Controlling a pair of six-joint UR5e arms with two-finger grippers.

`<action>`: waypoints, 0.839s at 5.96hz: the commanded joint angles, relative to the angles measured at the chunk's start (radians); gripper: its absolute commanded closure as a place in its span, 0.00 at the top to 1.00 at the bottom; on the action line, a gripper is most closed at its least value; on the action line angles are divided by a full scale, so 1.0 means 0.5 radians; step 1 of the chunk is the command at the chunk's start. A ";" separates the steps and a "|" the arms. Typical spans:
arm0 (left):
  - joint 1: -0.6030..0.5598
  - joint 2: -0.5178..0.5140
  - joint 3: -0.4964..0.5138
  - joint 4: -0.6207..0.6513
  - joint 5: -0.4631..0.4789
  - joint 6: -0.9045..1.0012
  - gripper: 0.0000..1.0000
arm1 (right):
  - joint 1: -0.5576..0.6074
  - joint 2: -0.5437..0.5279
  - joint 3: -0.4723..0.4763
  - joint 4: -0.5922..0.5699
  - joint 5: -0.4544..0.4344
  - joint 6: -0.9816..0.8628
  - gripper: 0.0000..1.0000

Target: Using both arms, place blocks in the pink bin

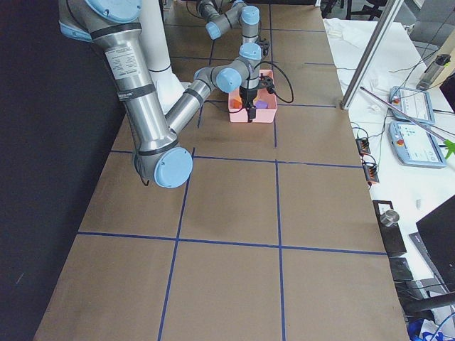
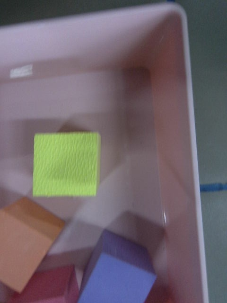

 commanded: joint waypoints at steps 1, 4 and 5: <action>-0.371 0.366 -0.125 -0.004 -0.211 0.750 1.00 | 0.260 -0.253 0.036 0.013 0.157 -0.442 1.00; -1.091 0.905 -0.113 -0.032 -0.539 1.804 1.00 | 0.854 -0.588 -0.113 0.007 0.398 -1.410 1.00; -1.312 1.041 -0.085 -0.041 -0.571 2.099 1.00 | 1.090 -0.686 -0.260 0.007 0.476 -1.818 1.00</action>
